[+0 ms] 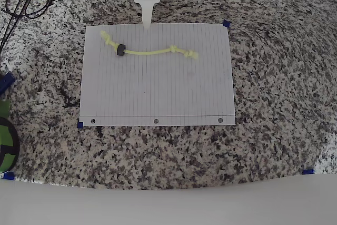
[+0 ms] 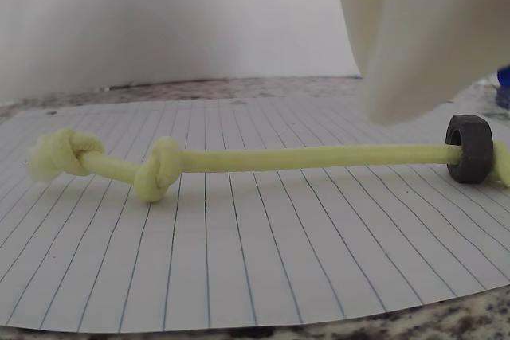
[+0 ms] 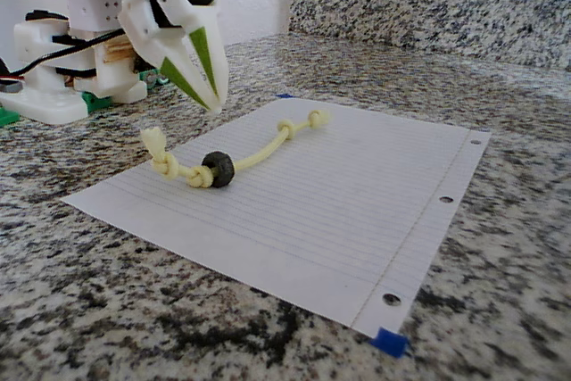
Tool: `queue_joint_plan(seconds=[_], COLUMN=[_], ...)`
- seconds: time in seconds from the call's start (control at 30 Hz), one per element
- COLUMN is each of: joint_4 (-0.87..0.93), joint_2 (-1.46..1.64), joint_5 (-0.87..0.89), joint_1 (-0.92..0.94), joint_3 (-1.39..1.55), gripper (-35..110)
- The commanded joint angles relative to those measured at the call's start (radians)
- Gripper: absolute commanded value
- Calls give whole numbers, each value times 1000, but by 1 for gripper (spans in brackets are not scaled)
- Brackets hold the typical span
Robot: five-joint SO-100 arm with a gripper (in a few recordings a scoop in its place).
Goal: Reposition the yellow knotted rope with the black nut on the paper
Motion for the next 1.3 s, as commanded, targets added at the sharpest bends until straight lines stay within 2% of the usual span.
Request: queue_joint_plan(seconds=[0.0, 0.53, 1.03, 1.27], joint_4=[-8, 69, 55, 60], joint_2=[21, 130, 130, 132], joint_5=[-17, -25, -18, -69], joint_1=[-8, -51, -21, -8], joint_3=[2, 58, 63, 63], gripper=[0, 0, 0, 0])
